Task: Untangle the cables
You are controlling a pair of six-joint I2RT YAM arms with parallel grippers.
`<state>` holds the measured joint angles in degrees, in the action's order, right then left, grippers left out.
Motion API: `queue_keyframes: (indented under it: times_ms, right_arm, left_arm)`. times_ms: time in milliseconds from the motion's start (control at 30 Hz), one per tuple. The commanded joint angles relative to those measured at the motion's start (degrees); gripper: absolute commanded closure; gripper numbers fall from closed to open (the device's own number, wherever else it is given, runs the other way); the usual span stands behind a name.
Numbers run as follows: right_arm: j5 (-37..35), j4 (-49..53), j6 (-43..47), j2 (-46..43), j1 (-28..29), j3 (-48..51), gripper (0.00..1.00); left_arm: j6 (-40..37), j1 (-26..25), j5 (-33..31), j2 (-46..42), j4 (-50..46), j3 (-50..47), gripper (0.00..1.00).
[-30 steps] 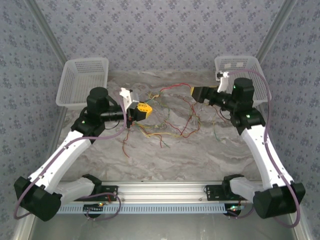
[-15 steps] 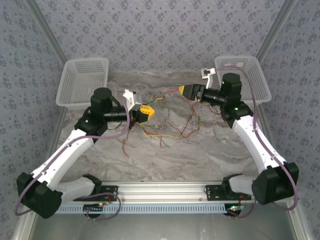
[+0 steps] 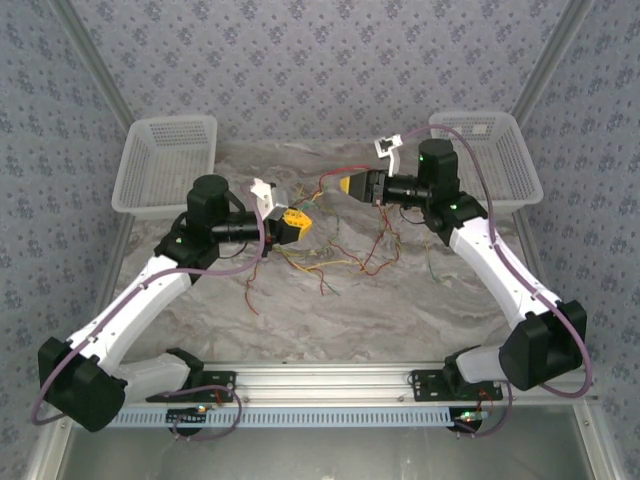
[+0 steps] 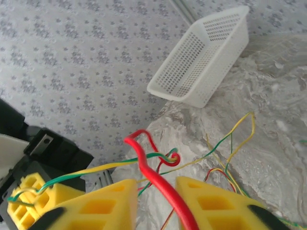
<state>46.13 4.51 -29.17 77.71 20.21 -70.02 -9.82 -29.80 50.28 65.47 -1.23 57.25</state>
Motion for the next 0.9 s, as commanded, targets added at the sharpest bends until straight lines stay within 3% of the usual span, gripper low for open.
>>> queue_keyframes:
  times_ms: [0,133,233,400,567,700,767,867]
  right_arm:
    - [-5.63,2.48,0.40,0.05,-0.42,-2.67,0.42]
    - [-5.89,-0.24,-1.01,-1.59,-1.19,-1.08,0.27]
    - [-5.77,-4.32,-5.11,-2.87,-3.05,1.01,0.26]
    - [-9.44,-5.73,-13.46,-1.09,-5.57,1.20,0.10]
    - [-7.35,-9.79,-15.41,1.54,-4.15,3.13,0.23]
    - [-3.72,-4.94,-6.19,2.27,-1.53,-0.31,0.15]
    - [-3.08,2.20,1.77,2.40,-0.79,-2.55,0.23]
    - [-1.31,5.02,5.60,2.32,-1.68,-2.75,0.39]
  left_arm:
    - [-1.26,-0.52,0.19,0.18,2.37,-0.48,1.00]
    - [-1.00,-0.45,-0.39,0.65,3.05,-0.74,1.00]
    - [-0.65,-0.51,-0.31,0.95,3.93,-1.00,1.00]
    - [-0.37,-0.58,0.32,2.00,4.29,-0.51,1.00]
    - [-0.02,-0.68,0.04,2.40,5.10,-0.48,1.00]
    - [-0.28,-0.69,0.28,2.27,4.60,-0.57,1.00]
    - [-0.65,-0.64,0.15,1.96,4.16,-0.69,1.00]
    - [-1.07,-0.61,-0.56,1.37,3.78,-1.08,1.00]
